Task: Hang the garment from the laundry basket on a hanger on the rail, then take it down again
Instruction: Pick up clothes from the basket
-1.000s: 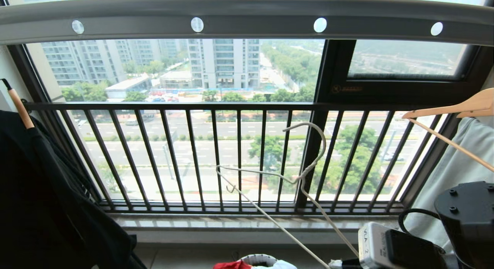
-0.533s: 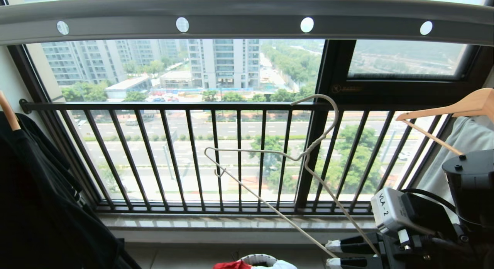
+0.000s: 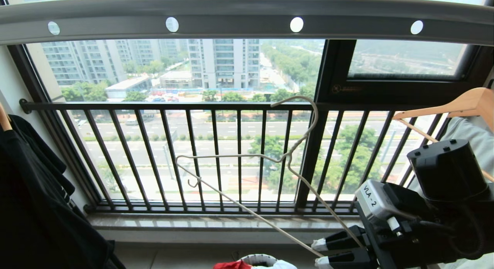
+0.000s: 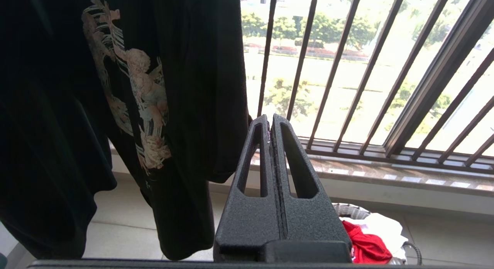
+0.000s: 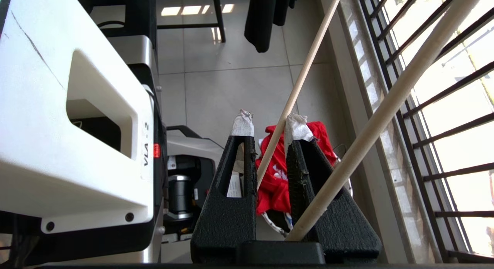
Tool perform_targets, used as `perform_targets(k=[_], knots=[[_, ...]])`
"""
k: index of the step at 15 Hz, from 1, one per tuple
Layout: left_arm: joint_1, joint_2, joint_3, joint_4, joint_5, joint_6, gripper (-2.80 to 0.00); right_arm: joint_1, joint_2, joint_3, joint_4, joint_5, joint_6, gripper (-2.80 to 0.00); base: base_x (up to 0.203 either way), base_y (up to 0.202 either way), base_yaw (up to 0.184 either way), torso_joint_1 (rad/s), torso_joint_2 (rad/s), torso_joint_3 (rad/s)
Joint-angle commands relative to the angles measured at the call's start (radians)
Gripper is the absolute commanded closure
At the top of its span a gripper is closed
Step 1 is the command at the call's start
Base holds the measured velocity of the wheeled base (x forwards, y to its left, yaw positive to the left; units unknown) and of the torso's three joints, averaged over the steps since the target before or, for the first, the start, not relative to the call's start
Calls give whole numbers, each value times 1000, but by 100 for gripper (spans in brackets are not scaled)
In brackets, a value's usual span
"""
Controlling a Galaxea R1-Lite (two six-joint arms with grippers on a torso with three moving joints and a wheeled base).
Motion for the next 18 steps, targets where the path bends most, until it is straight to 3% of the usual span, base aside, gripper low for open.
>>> perform_targets(k=[1,6,18], knots=[[0,1,0,0,1,-1,0,-7,35,-8,-5,7,-2,0,0,0,0,0,0,0],[1,0,0,0,1,-1,0,-9,36,-3,-8,21,-2,0,0,0,0,0,0,0],[1,0,0,0,0,-1,0,-22,-7,1,-8,20,-24,0,0,0,0,-86,192,99]])
